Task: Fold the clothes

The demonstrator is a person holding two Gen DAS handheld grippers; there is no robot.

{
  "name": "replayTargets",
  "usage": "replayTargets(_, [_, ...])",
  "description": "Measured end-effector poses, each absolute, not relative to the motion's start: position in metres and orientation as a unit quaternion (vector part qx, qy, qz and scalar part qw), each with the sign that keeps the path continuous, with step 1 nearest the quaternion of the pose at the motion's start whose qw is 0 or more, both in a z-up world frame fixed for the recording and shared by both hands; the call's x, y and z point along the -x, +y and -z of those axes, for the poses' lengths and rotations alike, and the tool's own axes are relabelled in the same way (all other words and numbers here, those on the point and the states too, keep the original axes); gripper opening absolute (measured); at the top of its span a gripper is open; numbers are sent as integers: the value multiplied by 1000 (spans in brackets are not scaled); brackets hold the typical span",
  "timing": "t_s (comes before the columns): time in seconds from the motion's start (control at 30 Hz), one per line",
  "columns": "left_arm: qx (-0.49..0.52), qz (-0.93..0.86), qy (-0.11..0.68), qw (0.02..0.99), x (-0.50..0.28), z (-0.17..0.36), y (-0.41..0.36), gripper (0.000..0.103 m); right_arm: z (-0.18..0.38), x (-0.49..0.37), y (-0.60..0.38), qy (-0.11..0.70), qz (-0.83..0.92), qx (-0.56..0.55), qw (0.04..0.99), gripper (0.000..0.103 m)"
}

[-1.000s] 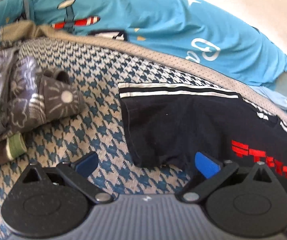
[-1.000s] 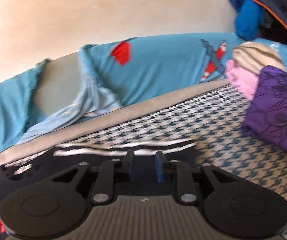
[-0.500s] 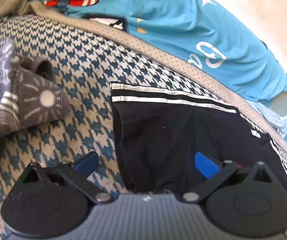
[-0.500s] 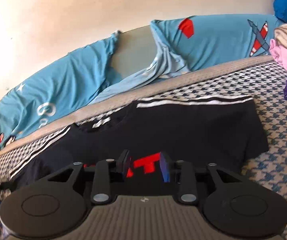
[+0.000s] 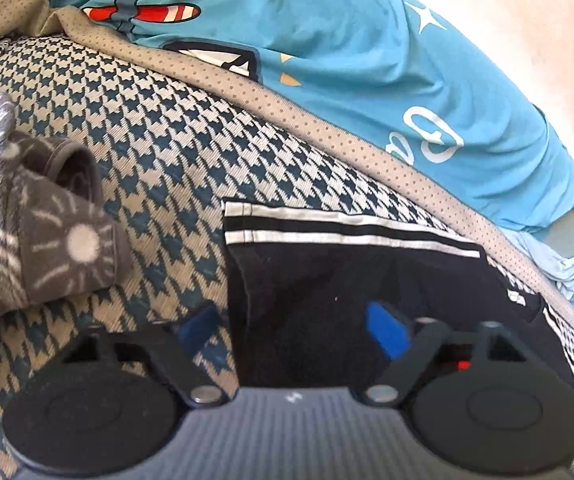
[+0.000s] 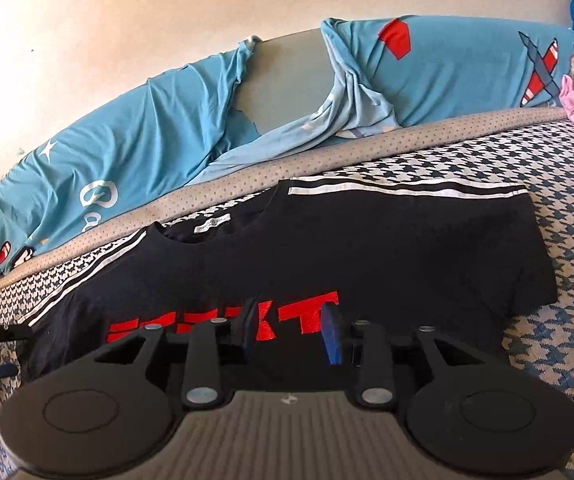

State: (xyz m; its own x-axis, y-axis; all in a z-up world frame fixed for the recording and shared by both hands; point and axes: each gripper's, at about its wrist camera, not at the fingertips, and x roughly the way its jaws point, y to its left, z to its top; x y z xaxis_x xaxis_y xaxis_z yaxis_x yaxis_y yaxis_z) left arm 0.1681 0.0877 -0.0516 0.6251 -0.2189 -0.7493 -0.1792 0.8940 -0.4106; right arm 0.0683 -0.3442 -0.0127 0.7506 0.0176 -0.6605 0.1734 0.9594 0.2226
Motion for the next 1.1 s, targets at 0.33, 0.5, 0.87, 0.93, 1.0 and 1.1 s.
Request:
replayTargets(0.33, [235,15,428,873,-168,51,85,51,14,-75,-340,357,37,-130,924,33])
replayTargets(0.5, [202,2,427,881,-169,53,75,34,15,-76,-339,361,37,-128,923,33])
replayTargets(0.87, [72,-63,399,912,-166,49,45,4,17,-79,-335,365,43,-126,921,33])
replayTargets(0.93, [48,-79,388,917,-165,46,41,4,17,-79,-334,363,42,-124,922,33])
replayTargets(1.0, [35,-89,383,919,-166,45,41,4,16,-80,-333,363,39,-123,923,33])
replayTargets(1.1, [16,-97,383,919,-169,47,40,4,17,-81,-331,365,34,-119,923,33])
